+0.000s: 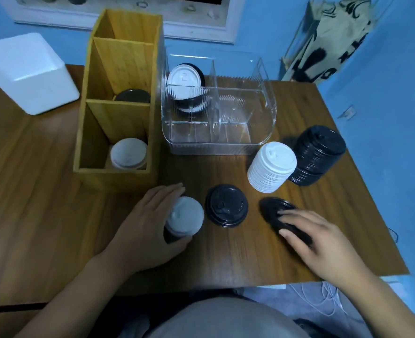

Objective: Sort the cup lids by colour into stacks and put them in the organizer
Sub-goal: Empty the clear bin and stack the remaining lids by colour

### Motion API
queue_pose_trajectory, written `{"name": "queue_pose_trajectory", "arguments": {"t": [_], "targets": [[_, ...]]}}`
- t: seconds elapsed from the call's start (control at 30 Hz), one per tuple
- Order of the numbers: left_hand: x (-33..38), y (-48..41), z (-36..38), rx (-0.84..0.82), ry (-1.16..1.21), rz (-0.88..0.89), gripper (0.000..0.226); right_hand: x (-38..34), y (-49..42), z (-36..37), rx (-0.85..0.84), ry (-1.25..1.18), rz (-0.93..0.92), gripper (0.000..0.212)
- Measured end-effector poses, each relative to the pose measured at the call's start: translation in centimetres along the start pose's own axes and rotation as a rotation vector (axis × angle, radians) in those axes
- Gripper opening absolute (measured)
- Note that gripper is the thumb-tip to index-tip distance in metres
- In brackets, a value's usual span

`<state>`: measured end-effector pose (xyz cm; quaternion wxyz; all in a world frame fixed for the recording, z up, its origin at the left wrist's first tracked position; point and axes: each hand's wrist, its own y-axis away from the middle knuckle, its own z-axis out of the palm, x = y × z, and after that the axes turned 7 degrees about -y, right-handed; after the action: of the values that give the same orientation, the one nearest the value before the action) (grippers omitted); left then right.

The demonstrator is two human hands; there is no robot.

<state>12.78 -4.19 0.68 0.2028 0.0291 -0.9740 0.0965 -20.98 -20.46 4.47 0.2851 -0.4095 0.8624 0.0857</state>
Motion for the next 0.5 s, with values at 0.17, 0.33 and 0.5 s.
{"name": "queue_pose_trajectory", "arguments": {"t": [0.17, 0.33, 0.5], "targets": [[1.7, -2.1, 0.3, -0.034, -0.019, 0.045, 0.095, -1.8, -1.2, -2.0, 0.012, -0.311, 0.085, 0.027], [3.5, -3.8, 1.1, -0.061, -0.105, 0.047, 0.094, -0.4, -3.9, -1.1, -0.205, -0.252, 0.095, 0.026], [4.2, -4.6, 1.5, -0.061, -0.152, 0.04, 0.096, 0.2, -4.6, 0.8, -0.147, -0.177, 0.062, 0.034]]}}
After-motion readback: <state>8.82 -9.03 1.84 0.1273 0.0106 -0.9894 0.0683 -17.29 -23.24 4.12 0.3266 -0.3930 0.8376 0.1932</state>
